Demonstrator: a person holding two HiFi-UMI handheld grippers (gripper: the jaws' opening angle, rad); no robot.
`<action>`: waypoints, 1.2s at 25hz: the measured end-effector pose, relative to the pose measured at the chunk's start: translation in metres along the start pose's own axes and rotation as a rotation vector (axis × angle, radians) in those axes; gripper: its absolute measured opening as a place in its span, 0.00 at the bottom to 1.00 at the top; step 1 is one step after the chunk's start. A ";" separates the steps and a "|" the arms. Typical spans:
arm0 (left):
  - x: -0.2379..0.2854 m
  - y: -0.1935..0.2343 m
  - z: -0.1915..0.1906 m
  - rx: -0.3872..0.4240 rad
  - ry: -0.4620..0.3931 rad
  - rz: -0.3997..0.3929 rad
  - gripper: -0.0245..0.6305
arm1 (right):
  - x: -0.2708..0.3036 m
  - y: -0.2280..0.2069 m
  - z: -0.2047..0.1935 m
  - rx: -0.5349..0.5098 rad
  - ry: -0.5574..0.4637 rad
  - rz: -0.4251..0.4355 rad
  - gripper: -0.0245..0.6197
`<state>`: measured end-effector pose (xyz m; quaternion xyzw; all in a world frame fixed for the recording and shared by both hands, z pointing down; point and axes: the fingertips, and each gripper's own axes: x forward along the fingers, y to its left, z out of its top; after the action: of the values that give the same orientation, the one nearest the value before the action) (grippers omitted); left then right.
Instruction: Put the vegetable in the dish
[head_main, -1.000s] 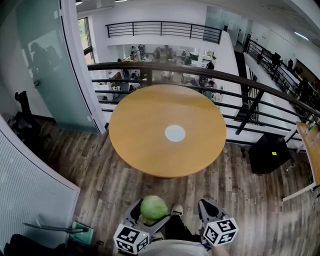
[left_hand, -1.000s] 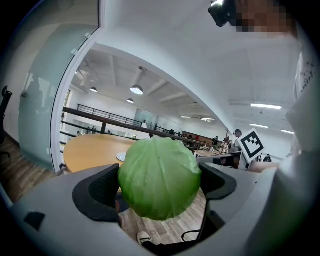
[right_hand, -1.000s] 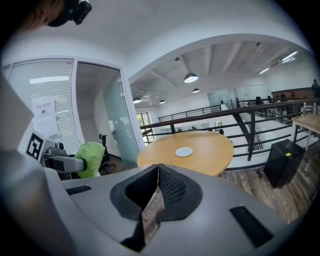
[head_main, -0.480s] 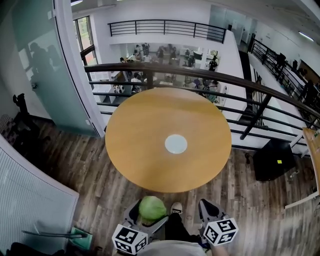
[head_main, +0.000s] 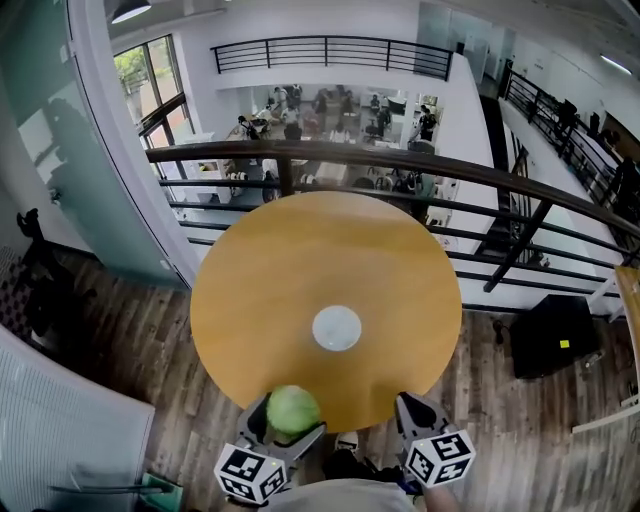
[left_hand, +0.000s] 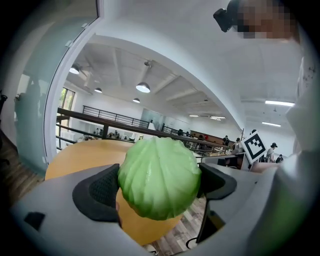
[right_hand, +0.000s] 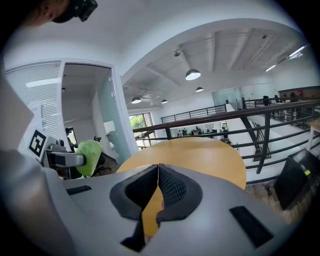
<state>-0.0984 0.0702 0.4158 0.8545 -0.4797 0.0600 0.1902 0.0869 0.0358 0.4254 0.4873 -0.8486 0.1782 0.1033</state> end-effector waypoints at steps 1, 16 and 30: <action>0.012 0.002 0.006 0.001 -0.002 0.004 0.78 | 0.007 -0.011 0.007 0.000 -0.003 0.000 0.08; 0.094 0.036 0.048 0.005 0.026 0.012 0.78 | 0.080 -0.063 0.049 0.007 0.029 0.005 0.08; 0.134 0.064 0.052 0.044 0.099 -0.024 0.78 | 0.111 -0.073 0.053 0.027 0.052 -0.025 0.08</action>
<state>-0.0853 -0.0863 0.4235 0.8600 -0.4581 0.1107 0.1956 0.0937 -0.1064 0.4305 0.4945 -0.8369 0.2010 0.1208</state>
